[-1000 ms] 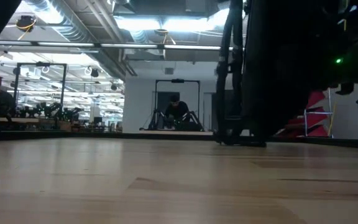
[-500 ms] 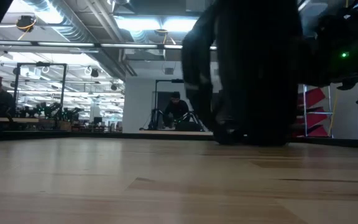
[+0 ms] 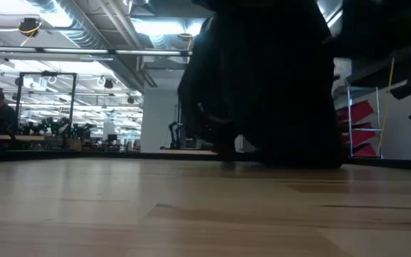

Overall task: Unpack backpack
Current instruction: Open the black backpack

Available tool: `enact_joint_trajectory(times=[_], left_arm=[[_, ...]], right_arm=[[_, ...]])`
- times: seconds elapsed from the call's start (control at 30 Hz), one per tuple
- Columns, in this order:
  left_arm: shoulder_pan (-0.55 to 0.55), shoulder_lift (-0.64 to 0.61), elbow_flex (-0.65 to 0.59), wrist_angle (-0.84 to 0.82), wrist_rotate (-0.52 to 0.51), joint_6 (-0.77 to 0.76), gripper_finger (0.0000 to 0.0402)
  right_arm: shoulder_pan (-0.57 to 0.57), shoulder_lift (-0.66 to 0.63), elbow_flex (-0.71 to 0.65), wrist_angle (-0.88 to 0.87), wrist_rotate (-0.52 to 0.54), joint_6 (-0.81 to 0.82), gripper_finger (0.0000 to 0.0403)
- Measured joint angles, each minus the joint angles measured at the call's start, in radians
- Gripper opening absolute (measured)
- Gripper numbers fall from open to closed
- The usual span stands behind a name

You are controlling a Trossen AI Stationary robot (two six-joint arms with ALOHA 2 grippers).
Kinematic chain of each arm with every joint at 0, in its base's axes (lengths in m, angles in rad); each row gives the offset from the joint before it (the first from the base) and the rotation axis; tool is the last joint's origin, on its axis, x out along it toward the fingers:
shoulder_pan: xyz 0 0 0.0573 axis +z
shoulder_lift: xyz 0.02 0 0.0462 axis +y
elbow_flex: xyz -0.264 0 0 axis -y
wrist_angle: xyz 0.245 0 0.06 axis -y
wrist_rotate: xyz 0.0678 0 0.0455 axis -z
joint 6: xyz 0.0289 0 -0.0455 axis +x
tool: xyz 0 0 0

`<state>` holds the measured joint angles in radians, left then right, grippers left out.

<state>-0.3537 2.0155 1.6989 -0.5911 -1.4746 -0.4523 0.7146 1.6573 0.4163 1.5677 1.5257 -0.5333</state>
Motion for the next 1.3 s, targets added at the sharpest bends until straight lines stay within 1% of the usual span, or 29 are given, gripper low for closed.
enact_joint_trajectory(times=[0.03, 0.13, 0.2, 0.3, 0.4, 0.5, 0.6, 0.67, 0.73, 0.77, 0.83, 0.9, 0.97, 1.03, 1.1, 1.17, 1.3], left_arm=[[-0.008, 0.0, 0.0, -0.089, 0.005, -0.096, 0.0027], [-0.024, 0.0, 0.0, -0.296, 0.091, -0.392, 0.0027], [-0.036, 0.0, -0.016, -0.377, 0.132, -0.515, 0.0027], [-0.06, 0.0, -0.086, -0.39, 0.169, -0.589, 0.0027], [-0.078, 0.0, -0.184, -0.35, 0.205, -0.626, 0.0027], [-0.083, 0.0, -0.279, -0.322, 0.216, -0.696, 0.0027], [-0.078, 0.0, -0.341, -0.284, 0.252, -0.774, 0.003], [-0.069, 0.0, -0.358, -0.263, 0.298, -0.767, 0.004], [-0.058, 0.0, -0.363, -0.239, 0.353, -0.714, 0.0056], [-0.053, 0.0, -0.363, -0.225, 0.373, -0.682, 0.0067], [-0.046, 0.0, -0.363, -0.202, 0.401, -0.631, 0.0091], [-0.045, 0.0, -0.364, -0.165, 0.402, -0.589, 0.0115], [-0.058, 0.0, -0.364, -0.127, 0.365, -0.56, 0.0133], [-0.076, 0.0, -0.364, -0.114, 0.328, -0.549, 0.0143], [-0.092, 0.0, -0.364, -0.122, 0.311, -0.537, 0.0146], [-0.102, 0.0, -0.364, -0.128, 0.316, -0.515, 0.0146], [-0.111, 0.0, -0.364, -0.128, 0.344, -0.49, 0.0146]], right_arm=[[0.023, 0.0, 0.015, 0.001, -0.01, -0.032, 0.0], [0.101, -0.011, 0.04, 0.003, -0.027, -0.112, 0.0], [0.16, -0.022, 0.042, 0.003, -0.025, -0.144, 0.0001], [0.249, -0.051, 0.042, 0.002, 0.013, -0.179, 0.0005], [0.31, -0.076, 0.038, 0.002, 0.034, -0.203, 0.0019], [0.342, -0.08, 0.036, -0.006, 0.039, -0.219, 0.0049], [0.341, -0.08, 0.036, -0.028, 0.042, -0.207, 0.0095], [0.337, -0.079, 0.036, -0.084, 0.045, -0.17, 0.013], [0.324, -0.079, 0.036, -0.156, 0.041, -0.097, 0.0162], [0.313, -0.078, 0.036, -0.196, 0.027, -0.054, 0.0176], [0.271, -0.078, 0.035, -0.276, -0.039, 0.042, 0.0196], [0.22, -0.078, 0.035, -0.375, -0.161, 0.155, 0.0204], [0.16, -0.078, 0.035, -0.489, -0.293, 0.278, 0.0206], [0.103, -0.078, 0.035, -0.609, -0.392, 0.39, 0.0206], [0.056, -0.078, 0.035, -0.719, -0.439, 0.502, 0.0207], [0.028, -0.078, 0.035, -0.798, -0.448, 0.582, 0.0207], [0.016, -0.078, 0.034, -0.839, -0.483, 0.631, 0.0207]])
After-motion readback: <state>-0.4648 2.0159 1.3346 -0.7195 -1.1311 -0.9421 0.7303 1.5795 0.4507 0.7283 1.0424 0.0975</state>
